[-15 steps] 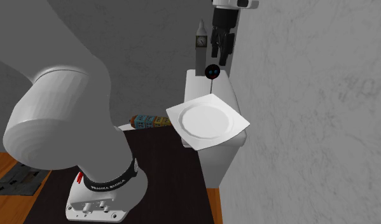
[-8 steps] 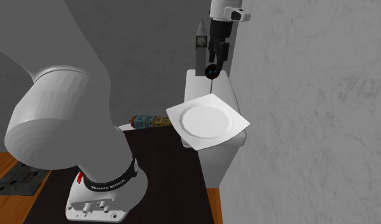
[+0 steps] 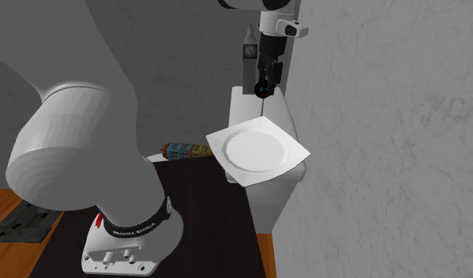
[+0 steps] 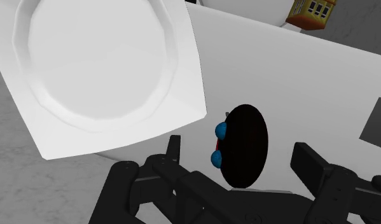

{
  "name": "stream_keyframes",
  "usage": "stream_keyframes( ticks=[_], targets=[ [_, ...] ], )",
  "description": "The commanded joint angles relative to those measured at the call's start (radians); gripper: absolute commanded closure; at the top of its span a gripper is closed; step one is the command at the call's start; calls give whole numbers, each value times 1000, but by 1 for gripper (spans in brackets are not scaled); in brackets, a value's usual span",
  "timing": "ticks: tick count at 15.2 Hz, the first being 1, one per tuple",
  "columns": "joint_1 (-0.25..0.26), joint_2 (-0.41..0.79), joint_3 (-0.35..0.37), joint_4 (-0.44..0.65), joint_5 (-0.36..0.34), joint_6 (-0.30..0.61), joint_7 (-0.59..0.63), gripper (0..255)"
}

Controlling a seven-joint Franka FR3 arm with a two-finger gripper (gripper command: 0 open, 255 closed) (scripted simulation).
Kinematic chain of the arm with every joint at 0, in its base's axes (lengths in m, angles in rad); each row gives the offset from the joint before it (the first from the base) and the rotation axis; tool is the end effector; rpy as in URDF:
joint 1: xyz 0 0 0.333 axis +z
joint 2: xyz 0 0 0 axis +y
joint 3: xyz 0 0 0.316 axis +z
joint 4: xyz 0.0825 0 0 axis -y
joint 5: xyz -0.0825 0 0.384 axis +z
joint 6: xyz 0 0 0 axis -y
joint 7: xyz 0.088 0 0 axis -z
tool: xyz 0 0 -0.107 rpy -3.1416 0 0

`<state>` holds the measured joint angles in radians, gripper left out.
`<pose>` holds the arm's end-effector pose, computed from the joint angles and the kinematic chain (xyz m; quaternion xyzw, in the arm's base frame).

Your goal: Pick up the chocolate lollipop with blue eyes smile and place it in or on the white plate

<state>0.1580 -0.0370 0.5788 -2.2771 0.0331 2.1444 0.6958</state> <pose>0.3696 0.3377 0.3603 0.9987 0.0101 -0.0404 0.0308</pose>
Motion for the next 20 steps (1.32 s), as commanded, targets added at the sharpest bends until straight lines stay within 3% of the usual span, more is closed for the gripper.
stream_keyframes(
  ticks=[1, 3, 4, 13, 20],
  targets=[
    [0, 1, 0, 0, 0, 1, 1, 0],
    [0, 0, 0, 0, 0, 1, 0, 0],
    [0, 0, 0, 0, 0, 1, 0, 255],
    [0, 1, 0, 0, 0, 1, 1, 255],
    [-1, -55, -7, 48, 30, -95, -23, 255]
  ],
)
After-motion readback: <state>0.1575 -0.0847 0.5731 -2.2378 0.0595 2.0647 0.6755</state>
